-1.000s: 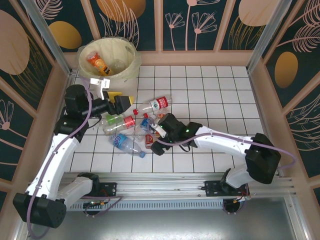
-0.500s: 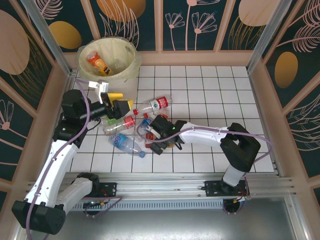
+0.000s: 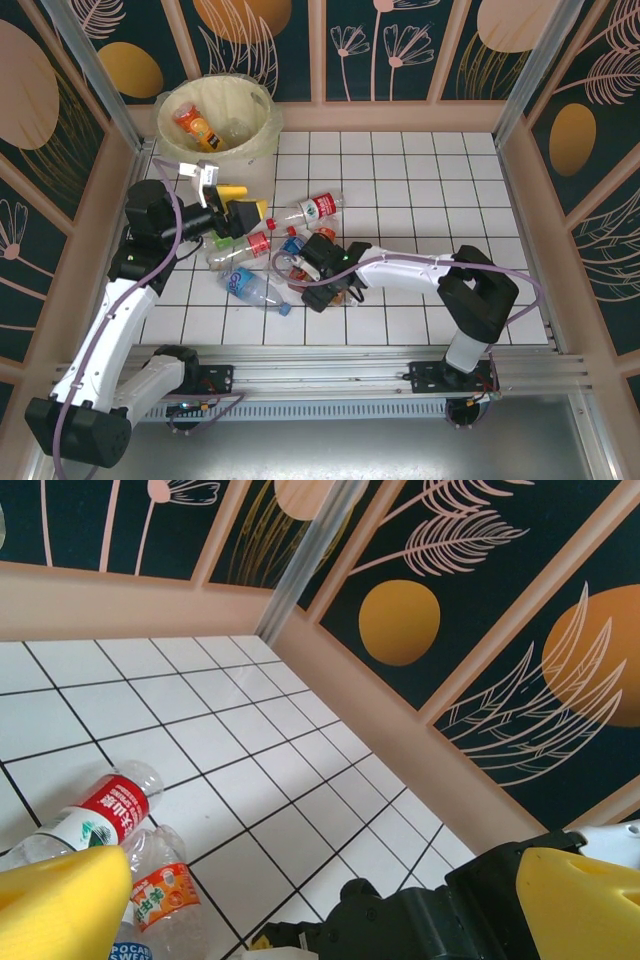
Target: Put the plastic bottles in the bin
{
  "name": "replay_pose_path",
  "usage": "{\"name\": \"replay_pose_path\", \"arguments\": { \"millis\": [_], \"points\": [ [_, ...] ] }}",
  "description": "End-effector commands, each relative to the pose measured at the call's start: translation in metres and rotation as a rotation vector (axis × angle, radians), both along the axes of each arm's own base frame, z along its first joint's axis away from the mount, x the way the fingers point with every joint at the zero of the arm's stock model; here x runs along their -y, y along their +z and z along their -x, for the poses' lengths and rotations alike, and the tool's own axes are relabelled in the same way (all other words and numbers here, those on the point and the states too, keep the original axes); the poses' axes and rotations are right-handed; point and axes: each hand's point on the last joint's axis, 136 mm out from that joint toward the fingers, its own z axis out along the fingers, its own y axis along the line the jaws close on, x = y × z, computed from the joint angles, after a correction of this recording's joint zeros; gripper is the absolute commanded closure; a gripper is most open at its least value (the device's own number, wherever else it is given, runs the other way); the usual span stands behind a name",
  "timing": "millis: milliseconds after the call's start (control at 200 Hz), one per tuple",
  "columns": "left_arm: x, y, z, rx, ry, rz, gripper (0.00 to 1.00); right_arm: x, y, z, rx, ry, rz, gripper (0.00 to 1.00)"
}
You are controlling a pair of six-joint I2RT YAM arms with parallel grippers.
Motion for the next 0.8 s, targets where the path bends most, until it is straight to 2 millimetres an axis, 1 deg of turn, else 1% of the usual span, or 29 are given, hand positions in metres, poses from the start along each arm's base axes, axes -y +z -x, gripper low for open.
{"name": "replay_pose_path", "arguments": {
  "millis": [0, 95, 190, 310, 445, 555, 605, 686, 796],
  "points": [
    [0.005, 0.002, 0.004, 0.027, -0.036, 0.007, 0.02, 0.002, -0.008, 0.016, -0.068, 0.006, 0.024, 0.15],
    [0.005, 0.001, 0.004, 0.025, -0.038, 0.007, 0.01, 0.005, -0.011, 0.019, -0.078, 0.005, 0.041, 0.14],
    [0.006, 0.001, 0.004, 0.023, -0.042, 0.009, 0.01, 0.008, -0.013, 0.023, -0.091, 0.004, 0.047, 0.15],
    [0.006, 0.000, 0.003, 0.021, -0.042, 0.012, 0.01, 0.010, -0.017, 0.025, -0.105, -0.001, 0.054, 0.19],
    [0.007, 0.000, 0.004, 0.018, -0.045, 0.015, 0.02, 0.012, -0.020, 0.025, -0.109, -0.016, 0.056, 0.26],
    [0.008, 0.001, 0.005, 0.020, -0.049, 0.018, 0.01, 0.011, -0.021, 0.024, -0.114, -0.027, 0.050, 0.28],
    [0.008, 0.001, 0.006, 0.020, -0.051, 0.019, 0.02, 0.012, -0.021, 0.023, -0.111, -0.032, 0.048, 0.31],
    [0.008, 0.001, 0.006, 0.021, -0.054, 0.020, 0.02, 0.011, -0.019, 0.023, -0.109, -0.036, 0.031, 0.31],
    [0.010, 0.003, 0.007, 0.025, -0.060, 0.027, 0.02, 0.010, -0.010, 0.020, -0.102, -0.046, -0.013, 0.32]
  ]
}}
